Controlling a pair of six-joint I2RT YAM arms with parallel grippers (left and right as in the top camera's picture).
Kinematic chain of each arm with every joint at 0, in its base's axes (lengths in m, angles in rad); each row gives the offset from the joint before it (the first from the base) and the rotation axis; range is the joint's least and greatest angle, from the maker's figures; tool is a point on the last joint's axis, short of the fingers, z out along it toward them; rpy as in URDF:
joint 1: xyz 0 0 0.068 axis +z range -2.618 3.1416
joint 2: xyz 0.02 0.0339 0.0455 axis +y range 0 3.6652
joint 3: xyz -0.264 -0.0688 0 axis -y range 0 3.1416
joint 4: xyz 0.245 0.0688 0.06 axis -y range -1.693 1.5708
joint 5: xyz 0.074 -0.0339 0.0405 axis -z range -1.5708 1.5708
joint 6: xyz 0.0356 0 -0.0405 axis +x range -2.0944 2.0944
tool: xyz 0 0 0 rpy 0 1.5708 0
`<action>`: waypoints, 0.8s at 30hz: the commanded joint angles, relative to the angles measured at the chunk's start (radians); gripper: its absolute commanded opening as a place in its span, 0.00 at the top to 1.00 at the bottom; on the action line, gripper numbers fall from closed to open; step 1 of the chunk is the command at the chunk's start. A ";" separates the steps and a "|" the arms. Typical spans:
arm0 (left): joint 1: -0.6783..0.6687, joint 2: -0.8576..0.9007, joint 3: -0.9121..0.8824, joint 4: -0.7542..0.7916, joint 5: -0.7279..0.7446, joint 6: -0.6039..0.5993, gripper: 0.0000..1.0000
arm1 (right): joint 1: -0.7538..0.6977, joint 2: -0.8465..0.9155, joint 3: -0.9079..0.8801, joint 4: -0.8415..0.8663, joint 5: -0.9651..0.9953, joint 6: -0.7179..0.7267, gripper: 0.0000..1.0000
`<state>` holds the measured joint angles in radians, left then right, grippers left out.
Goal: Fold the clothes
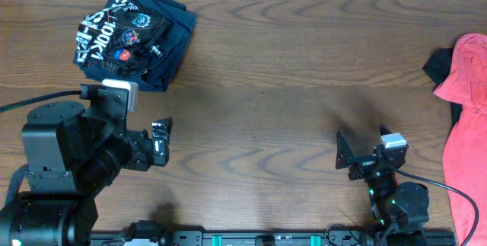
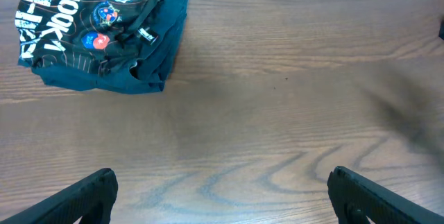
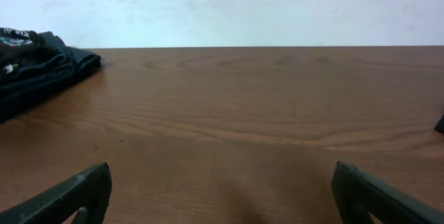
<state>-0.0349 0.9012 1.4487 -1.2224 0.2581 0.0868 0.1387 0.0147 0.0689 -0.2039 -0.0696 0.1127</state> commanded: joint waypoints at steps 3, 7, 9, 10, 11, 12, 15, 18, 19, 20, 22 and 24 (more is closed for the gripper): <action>-0.004 -0.001 0.007 0.003 -0.006 0.013 0.02 | -0.008 -0.009 -0.008 0.002 0.013 -0.013 0.01; -0.004 -0.001 0.007 0.003 -0.006 0.013 0.02 | -0.008 -0.009 -0.008 0.002 0.013 -0.013 0.01; -0.004 -0.001 0.006 0.003 -0.006 0.013 0.02 | -0.008 -0.009 -0.008 0.002 0.013 -0.013 0.01; -0.004 -0.001 0.006 0.003 -0.006 0.013 0.02 | -0.008 -0.009 -0.008 0.002 0.013 -0.013 0.01; -0.004 -0.001 0.006 0.004 -0.006 0.013 0.02 | -0.008 -0.009 -0.008 0.002 0.013 -0.013 0.01; -0.004 -0.001 0.006 0.003 -0.006 0.013 0.02 | -0.008 -0.009 -0.008 0.002 0.013 -0.013 0.01; -0.004 -0.001 0.006 0.003 -0.006 0.013 0.02 | -0.008 -0.009 -0.008 0.002 0.013 -0.013 0.01; -0.004 -0.002 0.004 -0.008 -0.008 0.013 0.02 | -0.008 -0.009 -0.008 0.002 0.013 -0.013 0.01; -0.004 -0.002 -0.001 -0.007 -0.008 0.013 0.02 | -0.008 -0.009 -0.008 0.002 0.013 -0.013 0.01; -0.004 -0.004 -0.008 -0.008 -0.009 0.014 0.02 | -0.008 -0.009 -0.008 0.002 0.013 -0.013 0.01; -0.004 -0.021 -0.033 0.039 -0.035 0.025 0.02 | -0.008 -0.009 -0.008 0.003 0.013 -0.013 0.01; -0.004 -0.047 -0.079 0.143 -0.035 0.025 0.02 | -0.008 -0.009 -0.008 0.002 0.013 -0.013 0.01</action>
<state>-0.0349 0.8829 1.4158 -1.1404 0.2474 0.0902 0.1387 0.0147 0.0689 -0.2039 -0.0696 0.1127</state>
